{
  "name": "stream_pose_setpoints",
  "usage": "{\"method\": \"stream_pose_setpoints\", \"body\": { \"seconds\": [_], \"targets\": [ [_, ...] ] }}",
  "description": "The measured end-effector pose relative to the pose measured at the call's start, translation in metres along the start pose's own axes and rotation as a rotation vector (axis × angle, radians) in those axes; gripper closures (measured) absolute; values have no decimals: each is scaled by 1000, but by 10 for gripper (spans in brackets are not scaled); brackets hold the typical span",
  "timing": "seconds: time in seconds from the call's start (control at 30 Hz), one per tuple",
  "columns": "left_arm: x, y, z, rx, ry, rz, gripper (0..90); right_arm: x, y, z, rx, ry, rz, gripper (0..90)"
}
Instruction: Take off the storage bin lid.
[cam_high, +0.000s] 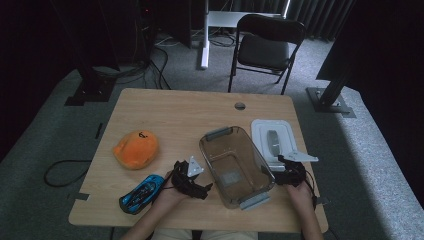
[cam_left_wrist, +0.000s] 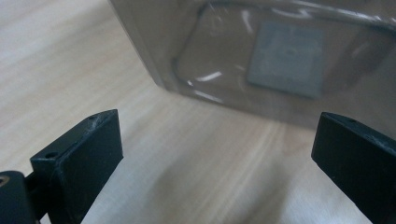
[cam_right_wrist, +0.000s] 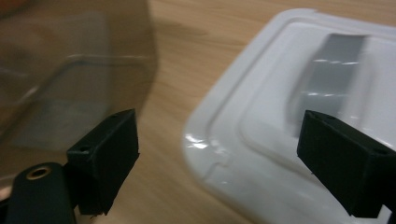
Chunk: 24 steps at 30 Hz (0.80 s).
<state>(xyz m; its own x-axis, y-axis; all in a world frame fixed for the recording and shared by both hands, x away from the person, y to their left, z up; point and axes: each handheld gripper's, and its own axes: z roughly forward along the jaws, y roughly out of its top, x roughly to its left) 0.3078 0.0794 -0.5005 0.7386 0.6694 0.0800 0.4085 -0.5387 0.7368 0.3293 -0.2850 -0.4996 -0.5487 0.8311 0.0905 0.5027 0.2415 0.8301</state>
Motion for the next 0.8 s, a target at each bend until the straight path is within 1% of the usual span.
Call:
{"method": "stream_pose_setpoints", "body": {
  "seconds": [0.03, 0.07, 0.1, 0.17, 0.2, 0.27, 0.3, 0.37, 0.4, 0.43, 0.53, 0.6, 0.63, 0.7, 0.73, 0.77, 0.8],
  "targets": [
    [1, 3, -1, -9, 6, -13, 26, 3, -2, 1, -1, 38, -6, 130],
    [1, 3, -1, -9, 6, -13, 25, 3, -2, 1, -1, 38, -6, 130],
    [2, 4, -1, -3, 12, -5, 25, 5, -3, 2, 2, 59, -7, 134],
    [4, 5, -1, 1, 18, -5, 26, 5, -6, 3, 3, 103, -8, 134],
    [5, 5, -1, 6, 21, -3, 26, 6, -6, 3, 3, 116, -11, 135],
    [6, 6, -2, 14, 28, 2, 26, 7, -6, 3, 3, 120, -15, 136],
    [9, 8, -4, 30, 36, 14, 25, 9, -7, 3, 10, 135, -29, 135],
    [11, 8, -4, 32, 43, 18, 26, 11, -7, 3, 11, 142, -32, 136],
    [16, 10, -6, 35, 47, 11, 26, 13, -8, 3, 15, 157, -31, 135],
    [16, 10, -6, 35, 47, 11, 26, 13, -8, 3, 15, 157, -31, 135],
    [27, 11, -7, 37, 36, -5, 25, 20, -9, 4, 17, 183, -29, 134],
    [32, 13, -7, 47, 38, 2, 26, 21, -9, 4, 17, 187, -28, 135],
    [33, 13, -6, 55, 38, 2, 26, 23, -10, 5, 17, 189, -29, 135],
    [38, 15, -6, 66, 45, 15, 26, 28, -10, 6, 21, 200, -34, 135],
    [43, 17, -5, 76, 45, 13, 26, 30, -11, 6, 21, 207, -36, 135],
    [43, 17, -5, 76, 45, 13, 26, 30, -11, 6, 21, 207, -36, 135],
    [47, 18, -4, 82, 48, 16, 26, 31, -11, 7, 22, 210, -36, 135]
  ]
}}
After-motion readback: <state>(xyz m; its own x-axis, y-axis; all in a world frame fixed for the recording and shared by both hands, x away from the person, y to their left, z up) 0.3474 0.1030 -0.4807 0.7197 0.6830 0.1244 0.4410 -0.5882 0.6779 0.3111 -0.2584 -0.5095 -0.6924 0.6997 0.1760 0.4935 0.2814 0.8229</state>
